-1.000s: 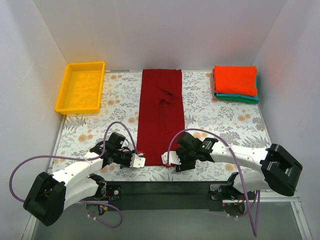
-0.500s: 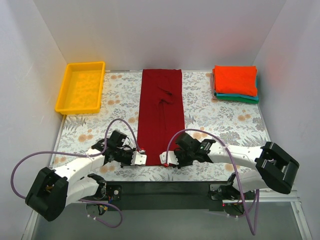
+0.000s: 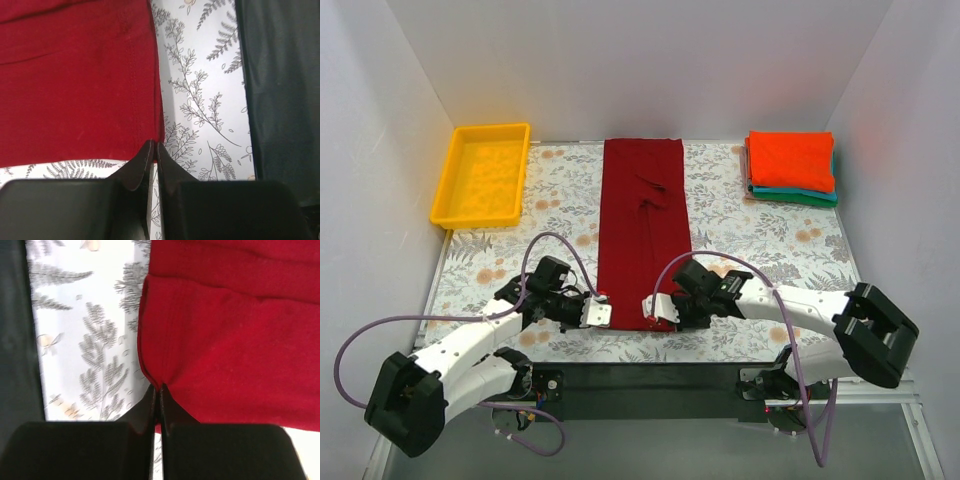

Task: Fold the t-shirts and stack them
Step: Fold the tshirt

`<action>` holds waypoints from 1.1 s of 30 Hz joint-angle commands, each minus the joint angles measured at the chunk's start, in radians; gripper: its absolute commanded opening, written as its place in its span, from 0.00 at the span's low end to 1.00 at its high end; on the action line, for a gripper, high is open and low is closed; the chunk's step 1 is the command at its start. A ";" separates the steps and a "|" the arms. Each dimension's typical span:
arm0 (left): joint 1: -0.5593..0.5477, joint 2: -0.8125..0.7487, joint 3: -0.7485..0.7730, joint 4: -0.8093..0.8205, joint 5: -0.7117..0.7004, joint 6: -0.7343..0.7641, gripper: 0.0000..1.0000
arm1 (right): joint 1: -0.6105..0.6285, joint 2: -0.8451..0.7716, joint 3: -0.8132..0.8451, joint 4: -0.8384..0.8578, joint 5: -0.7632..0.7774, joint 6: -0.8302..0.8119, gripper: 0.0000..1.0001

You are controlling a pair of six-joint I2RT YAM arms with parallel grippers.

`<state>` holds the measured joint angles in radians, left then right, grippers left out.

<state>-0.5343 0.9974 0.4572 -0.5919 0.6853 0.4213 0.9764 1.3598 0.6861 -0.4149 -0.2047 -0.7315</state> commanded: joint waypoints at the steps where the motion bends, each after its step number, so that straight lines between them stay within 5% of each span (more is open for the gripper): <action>1: -0.009 -0.060 0.044 -0.130 0.057 0.031 0.00 | 0.042 -0.096 0.024 -0.142 -0.047 0.029 0.01; 8: -0.009 -0.086 0.122 -0.154 0.056 -0.100 0.00 | 0.012 -0.105 0.102 -0.186 -0.061 0.012 0.01; 23: 0.247 0.389 0.495 0.099 0.108 -0.096 0.00 | -0.284 0.143 0.412 -0.214 -0.059 -0.293 0.01; 33: 0.312 0.665 0.699 0.194 0.117 -0.039 0.00 | -0.427 0.444 0.725 -0.216 -0.076 -0.414 0.01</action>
<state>-0.2371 1.6287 1.1019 -0.4572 0.7738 0.3485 0.5739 1.7546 1.3331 -0.6266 -0.2661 -1.0611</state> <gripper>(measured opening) 0.022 0.029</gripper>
